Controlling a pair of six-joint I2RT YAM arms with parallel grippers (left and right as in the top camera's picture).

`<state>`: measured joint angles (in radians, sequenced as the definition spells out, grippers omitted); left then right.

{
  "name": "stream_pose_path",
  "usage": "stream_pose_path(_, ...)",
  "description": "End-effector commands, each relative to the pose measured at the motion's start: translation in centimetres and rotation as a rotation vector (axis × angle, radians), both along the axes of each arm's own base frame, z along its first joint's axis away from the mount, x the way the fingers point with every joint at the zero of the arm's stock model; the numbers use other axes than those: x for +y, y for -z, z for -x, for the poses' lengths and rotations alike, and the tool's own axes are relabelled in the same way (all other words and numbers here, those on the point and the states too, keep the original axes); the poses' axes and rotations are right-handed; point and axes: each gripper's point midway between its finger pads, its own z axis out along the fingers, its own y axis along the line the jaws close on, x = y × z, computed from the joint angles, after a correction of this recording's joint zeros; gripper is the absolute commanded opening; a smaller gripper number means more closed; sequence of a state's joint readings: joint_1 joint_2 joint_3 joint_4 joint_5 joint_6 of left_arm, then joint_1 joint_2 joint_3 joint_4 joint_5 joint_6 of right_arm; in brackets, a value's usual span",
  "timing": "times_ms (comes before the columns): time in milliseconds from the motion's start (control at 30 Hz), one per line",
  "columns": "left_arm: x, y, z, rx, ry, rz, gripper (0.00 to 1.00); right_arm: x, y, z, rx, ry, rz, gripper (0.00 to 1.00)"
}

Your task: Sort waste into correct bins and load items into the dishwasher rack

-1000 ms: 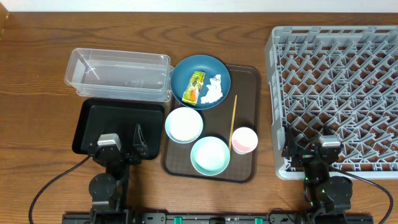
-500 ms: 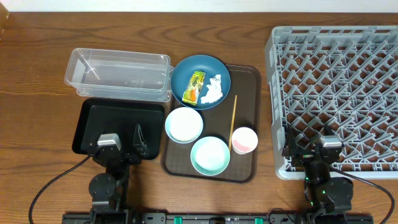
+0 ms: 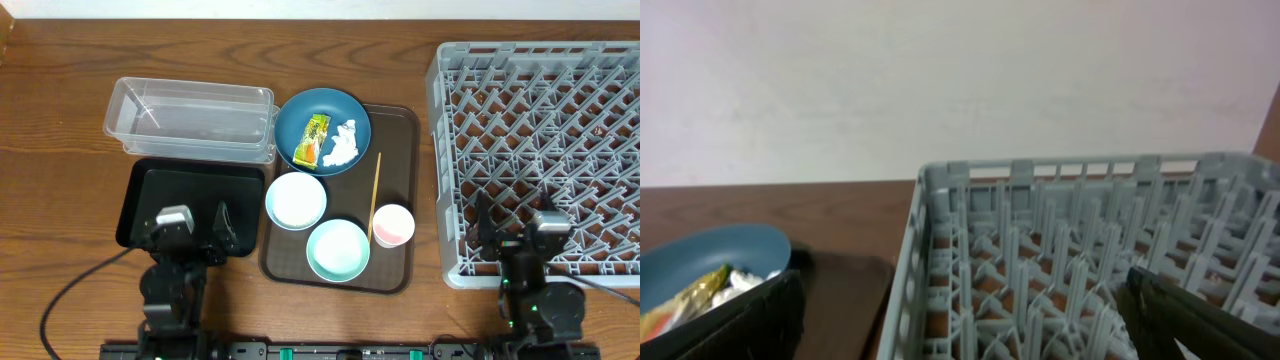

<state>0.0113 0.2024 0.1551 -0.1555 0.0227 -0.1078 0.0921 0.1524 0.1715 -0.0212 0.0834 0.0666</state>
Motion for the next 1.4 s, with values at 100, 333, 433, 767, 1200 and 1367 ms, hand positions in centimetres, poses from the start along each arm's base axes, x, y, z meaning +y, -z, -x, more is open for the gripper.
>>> stream_pose_path(100, -0.8, -5.4, -1.8, 0.095, 0.045, 0.028, 0.98, -0.1, -3.1, -2.0, 0.103, 0.019, 0.022, 0.99)
stream_pose_path(333, -1.3, -6.3, -2.6, 0.447, 0.066, 0.055, 0.98, 1.8, -3.1, -4.9, 0.374, -0.077, 0.032, 0.99)
stream_pose_path(433, -1.3, -5.6, -2.2, 0.599, 0.062, 0.061, 0.98, 2.2, -2.4, -5.7, 0.503, -0.100, 0.033, 0.99)
stream_pose_path(767, -3.4, -5.8, -4.6, 0.570, 0.166, 0.128, 0.98, 3.2, -2.6, -6.1, 0.559, -0.151, 0.021, 0.99)
stream_pose_path(1200, -9.9, -8.8, -13.2, 0.482, 0.350, 0.067, 0.96, 3.2, -2.3, -6.2, 0.569, -0.151, 0.021, 0.99)
stream_pose_path(1367, -15.8, -7.5, -16.8, 0.466, 0.480, 0.001, 0.96, 3.2, -2.3, -6.2, 0.570, -0.151, 0.020, 0.99)
